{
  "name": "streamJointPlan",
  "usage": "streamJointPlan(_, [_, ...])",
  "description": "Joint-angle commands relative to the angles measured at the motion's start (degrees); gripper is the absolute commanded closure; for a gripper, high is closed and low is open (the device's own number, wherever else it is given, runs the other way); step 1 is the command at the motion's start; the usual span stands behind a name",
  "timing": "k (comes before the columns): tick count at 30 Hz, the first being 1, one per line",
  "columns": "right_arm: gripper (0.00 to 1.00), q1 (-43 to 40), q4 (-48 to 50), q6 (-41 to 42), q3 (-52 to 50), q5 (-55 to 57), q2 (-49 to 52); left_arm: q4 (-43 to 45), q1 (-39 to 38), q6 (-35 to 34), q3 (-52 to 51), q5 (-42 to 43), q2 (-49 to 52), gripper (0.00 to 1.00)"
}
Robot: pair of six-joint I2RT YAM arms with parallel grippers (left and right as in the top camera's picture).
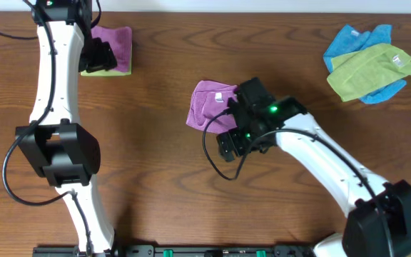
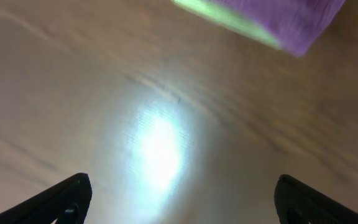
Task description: Fold the cloth
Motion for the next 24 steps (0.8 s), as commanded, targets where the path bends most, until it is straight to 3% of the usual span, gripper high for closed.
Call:
streamJointPlan(1, [0.01, 2.1, 2.19, -11.56, 2.32, 18.34, -0.44, -4.44, 0.0, 1.01, 1.05, 2.47, -1.84, 0.03])
streamJointPlan(3, [0.01, 2.64, 4.28, -12.02, 2.29, 17.81, -0.2, -7.67, -0.02, 1.14, 1.05, 3.26, -3.08, 0.0])
streamJointPlan(5, [0.01, 3.58, 6.12, -14.45, 2.29, 17.81, 0.15, -10.29, 0.02, 2.54, 0.98, 3.32, -5.11, 0.08])
streamJointPlan(12, [0.01, 7.1, 11.5, -21.11, 2.29, 21.18, 2.47, -11.89, 0.2, 4.28, -3.04, 6.32, -19.3, 0.08])
streamJointPlan(18, [0.01, 7.61, 13.18, -21.75, 2.29, 23.96, 5.42, -8.02, 0.2, 4.26, -21.77, 6.05, -38.49, 0.03])
streamJointPlan(24, [0.01, 7.65, 13.75, -21.75, 2.29, 23.5, 5.66, 1.18, 0.07, 3.34, -43.47, 11.3, -58.45, 0.05])
